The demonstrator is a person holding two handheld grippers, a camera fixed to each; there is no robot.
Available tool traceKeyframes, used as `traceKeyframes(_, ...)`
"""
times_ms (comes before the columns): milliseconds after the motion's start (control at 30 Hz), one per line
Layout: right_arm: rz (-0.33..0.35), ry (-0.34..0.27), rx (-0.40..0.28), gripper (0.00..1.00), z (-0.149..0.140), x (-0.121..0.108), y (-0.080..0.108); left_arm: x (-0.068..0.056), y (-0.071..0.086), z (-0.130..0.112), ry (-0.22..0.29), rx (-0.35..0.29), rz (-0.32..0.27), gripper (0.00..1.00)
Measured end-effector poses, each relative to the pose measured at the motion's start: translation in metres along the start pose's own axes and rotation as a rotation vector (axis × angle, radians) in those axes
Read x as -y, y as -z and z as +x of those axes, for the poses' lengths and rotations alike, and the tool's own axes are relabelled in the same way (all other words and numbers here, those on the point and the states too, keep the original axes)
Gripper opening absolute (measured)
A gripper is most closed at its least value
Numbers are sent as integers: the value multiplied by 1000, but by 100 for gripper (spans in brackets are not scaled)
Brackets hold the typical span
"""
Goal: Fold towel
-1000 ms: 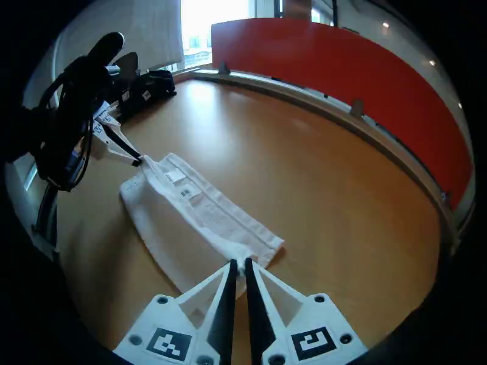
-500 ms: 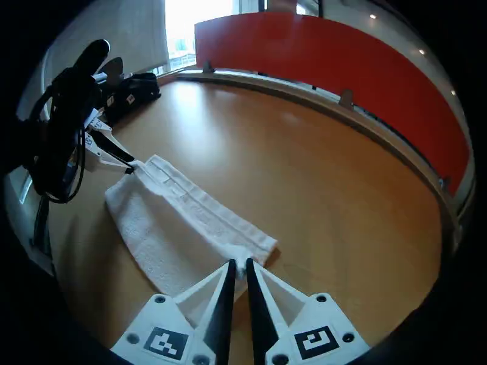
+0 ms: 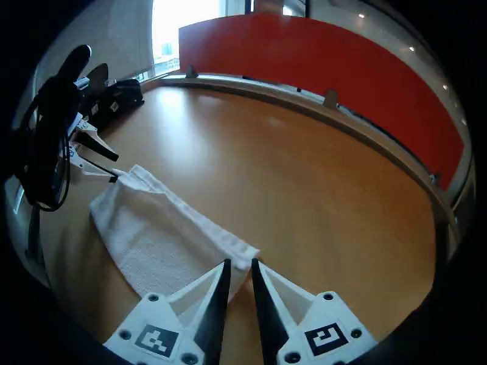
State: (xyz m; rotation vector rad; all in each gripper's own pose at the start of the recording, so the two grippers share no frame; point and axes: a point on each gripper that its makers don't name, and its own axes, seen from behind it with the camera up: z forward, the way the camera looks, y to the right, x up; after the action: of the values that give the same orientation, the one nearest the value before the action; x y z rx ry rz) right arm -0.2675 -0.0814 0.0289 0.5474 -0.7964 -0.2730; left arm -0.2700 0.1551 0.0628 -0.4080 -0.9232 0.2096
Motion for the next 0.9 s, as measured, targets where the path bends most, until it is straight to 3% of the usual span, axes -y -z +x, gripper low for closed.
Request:
traceKeyframes(100, -5, -2, -4, 64, 1, 0, 1, 4, 2, 2, 1, -10, 11, 95)
traceKeyframes(167, 2, -3, -8, 87, 1, 2, 4, 6, 5, 3, 5, -19, 18, 95)
traceKeyframes(233, 2, -4, -10, 94, 1, 3, 6, 6, 7, 4, 11, -24, 18, 95)
traceKeyframes(900, 6, -3, -12, 94, -16, 23, 33, -1, 34, -10, 63, -61, 14, 95)
